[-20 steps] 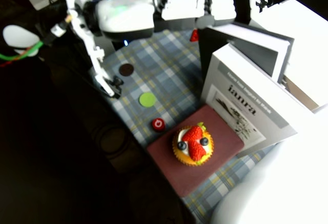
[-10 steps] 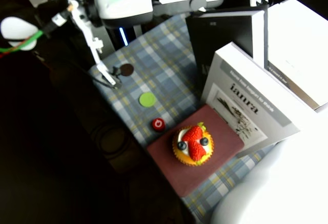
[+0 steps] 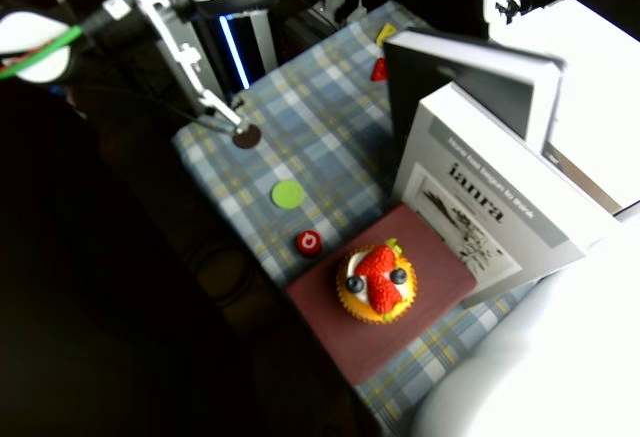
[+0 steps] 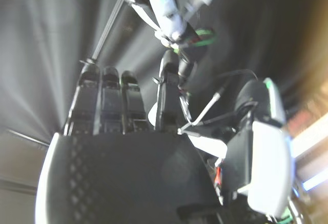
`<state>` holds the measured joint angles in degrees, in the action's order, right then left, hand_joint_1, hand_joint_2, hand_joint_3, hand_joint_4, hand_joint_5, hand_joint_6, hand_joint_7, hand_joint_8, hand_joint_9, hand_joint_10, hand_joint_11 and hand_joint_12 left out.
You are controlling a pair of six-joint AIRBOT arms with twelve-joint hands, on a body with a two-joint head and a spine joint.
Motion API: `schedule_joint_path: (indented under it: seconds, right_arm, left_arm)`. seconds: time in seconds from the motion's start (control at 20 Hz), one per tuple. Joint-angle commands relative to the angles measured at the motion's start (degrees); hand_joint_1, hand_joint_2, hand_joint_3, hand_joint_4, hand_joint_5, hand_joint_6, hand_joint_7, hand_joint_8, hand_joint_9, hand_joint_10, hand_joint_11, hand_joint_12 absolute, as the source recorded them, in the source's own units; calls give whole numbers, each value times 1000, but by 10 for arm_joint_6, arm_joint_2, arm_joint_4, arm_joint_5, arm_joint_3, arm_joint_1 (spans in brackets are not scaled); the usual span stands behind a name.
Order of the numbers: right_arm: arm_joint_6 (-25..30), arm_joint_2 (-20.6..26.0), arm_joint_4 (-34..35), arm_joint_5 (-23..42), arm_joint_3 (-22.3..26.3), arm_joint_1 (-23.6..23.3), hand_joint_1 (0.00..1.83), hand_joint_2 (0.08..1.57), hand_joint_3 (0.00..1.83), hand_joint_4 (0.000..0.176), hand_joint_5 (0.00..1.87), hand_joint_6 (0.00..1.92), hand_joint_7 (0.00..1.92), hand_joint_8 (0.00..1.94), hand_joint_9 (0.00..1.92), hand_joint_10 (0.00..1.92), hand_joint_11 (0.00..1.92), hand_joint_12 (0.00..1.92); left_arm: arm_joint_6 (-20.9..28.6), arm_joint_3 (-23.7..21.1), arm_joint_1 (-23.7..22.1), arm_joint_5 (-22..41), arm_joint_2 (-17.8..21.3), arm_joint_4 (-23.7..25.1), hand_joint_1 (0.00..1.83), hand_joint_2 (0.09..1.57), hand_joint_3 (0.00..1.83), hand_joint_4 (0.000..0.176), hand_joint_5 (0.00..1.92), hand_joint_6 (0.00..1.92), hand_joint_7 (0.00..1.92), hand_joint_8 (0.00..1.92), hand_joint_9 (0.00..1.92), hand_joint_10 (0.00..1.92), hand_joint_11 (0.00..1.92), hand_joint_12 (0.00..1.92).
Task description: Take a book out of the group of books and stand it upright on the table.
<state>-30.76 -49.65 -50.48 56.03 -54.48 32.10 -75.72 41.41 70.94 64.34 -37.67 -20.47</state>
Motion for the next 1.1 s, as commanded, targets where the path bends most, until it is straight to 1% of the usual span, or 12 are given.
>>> schedule_joint_path:
  seconds: [0.0,0.05,0.2,0.25,0.3,0.35,0.4,0.45,0.5,0.7,0.85,1.05]
  right_arm:
    - [1,-3,48,54,-6,-6,285,963,0,174,451,1,0,0,0,0,0,0]
    - [-9,-8,73,48,-13,-6,95,1056,10,176,427,0,0,0,0,0,0,0]
    - [-64,-13,154,24,-22,-2,130,1123,23,168,386,0,0,0,0,0,0,0]
    - [-82,-15,189,21,-29,2,83,1221,24,103,512,22,0,0,0,0,0,0]
    - [-91,-16,206,21,-34,3,86,1245,11,107,535,10,0,0,0,0,0,0]
    - [-112,-20,247,20,-46,3,16,1210,0,131,481,1,0,0,0,0,0,0]
    - [-126,-24,273,19,-56,3,16,1210,0,131,481,1,0,0,0,0,0,0]
    - [-134,-29,296,19,-67,3,0,1182,0,152,514,13,39,13,0,0,0,0]
    - [-147,-36,320,13,-80,-1,0,1191,0,134,488,2,27,6,0,0,0,0]
    - [-215,-57,359,-26,-99,-44,0,1138,0,172,345,0,0,0,0,0,7,3]
    - [-309,-72,400,-74,-102,-69,0,1158,0,176,349,3,0,0,0,0,0,0]
    - [-316,-98,411,-120,-132,-89,0,1167,3,176,334,3,0,0,0,0,0,0]
  left_arm:
    - [4,2,-2,73,-1,1,647,1330,0,176,235,1,382,5,312,5,12,344]
    - [4,2,-2,73,-1,0,609,1352,2,171,286,15,361,1,314,4,6,349]
    - [4,2,-2,73,-2,-2,469,1381,6,176,280,3,348,0,285,1,0,290]
    - [4,2,-2,73,-2,-2,461,1380,4,176,299,0,384,1,296,0,0,301]
    - [4,2,-2,72,-2,-2,410,1390,2,176,287,0,374,0,295,0,0,332]
    - [4,2,-2,71,-2,-2,420,1391,0,176,308,6,382,2,307,4,0,348]
    - [4,2,-2,70,-2,-2,420,1391,0,176,308,6,382,2,307,4,0,348]
    - [4,3,-2,69,-2,-2,424,1385,0,174,325,3,394,2,310,2,0,388]
    - [4,3,-2,67,-3,-2,412,1389,1,176,321,1,390,0,302,1,0,391]
    - [4,5,-2,64,-5,-2,378,1389,1,176,305,1,393,1,310,3,0,411]
    - [4,8,-2,59,-10,-2,431,1384,0,175,329,2,388,2,299,4,0,325]
    - [5,9,-2,59,-11,-2,461,1368,0,176,343,0,401,0,324,0,0,423]
